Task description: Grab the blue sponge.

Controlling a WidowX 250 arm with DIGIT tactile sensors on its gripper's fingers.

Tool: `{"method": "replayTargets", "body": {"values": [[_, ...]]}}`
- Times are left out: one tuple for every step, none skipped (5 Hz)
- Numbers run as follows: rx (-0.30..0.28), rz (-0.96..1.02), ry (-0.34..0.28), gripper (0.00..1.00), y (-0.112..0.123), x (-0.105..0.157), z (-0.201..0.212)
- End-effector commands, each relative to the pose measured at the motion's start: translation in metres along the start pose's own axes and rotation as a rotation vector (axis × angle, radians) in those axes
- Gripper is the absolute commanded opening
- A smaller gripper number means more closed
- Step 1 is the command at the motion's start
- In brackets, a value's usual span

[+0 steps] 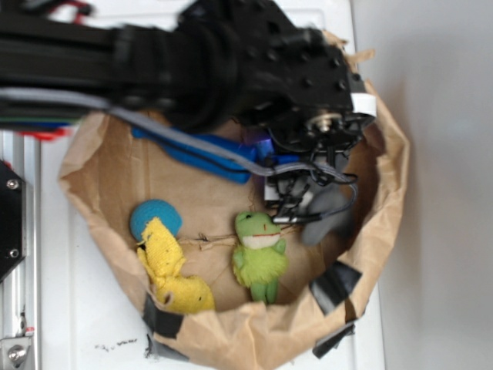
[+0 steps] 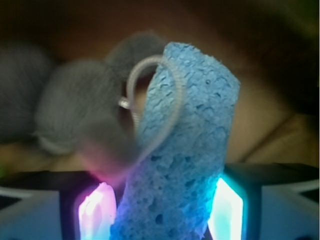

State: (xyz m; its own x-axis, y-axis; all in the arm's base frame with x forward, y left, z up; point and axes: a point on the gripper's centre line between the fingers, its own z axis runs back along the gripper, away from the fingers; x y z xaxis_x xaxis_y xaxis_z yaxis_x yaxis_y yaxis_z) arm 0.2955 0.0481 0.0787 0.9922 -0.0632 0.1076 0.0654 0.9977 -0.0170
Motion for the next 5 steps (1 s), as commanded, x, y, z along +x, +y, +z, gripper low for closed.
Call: {"method": "replayTargets", "body": {"values": [[-0.066, -0.036, -0.039, 0.0, -0.014, -0.015, 0.094], [-0.063, -0.038, -0.067, 0.0, -0.023, -0.02, 0.108], [-0.064, -0.029, -0.094, 0.0, -0.032, -0.022, 0.113], [-0.051, -0.034, -0.108, 0.0, -0.038, -0.022, 0.111], [-0.03, -0.026, -0.125, 0.0, -0.041, -0.019, 0.108]]}}
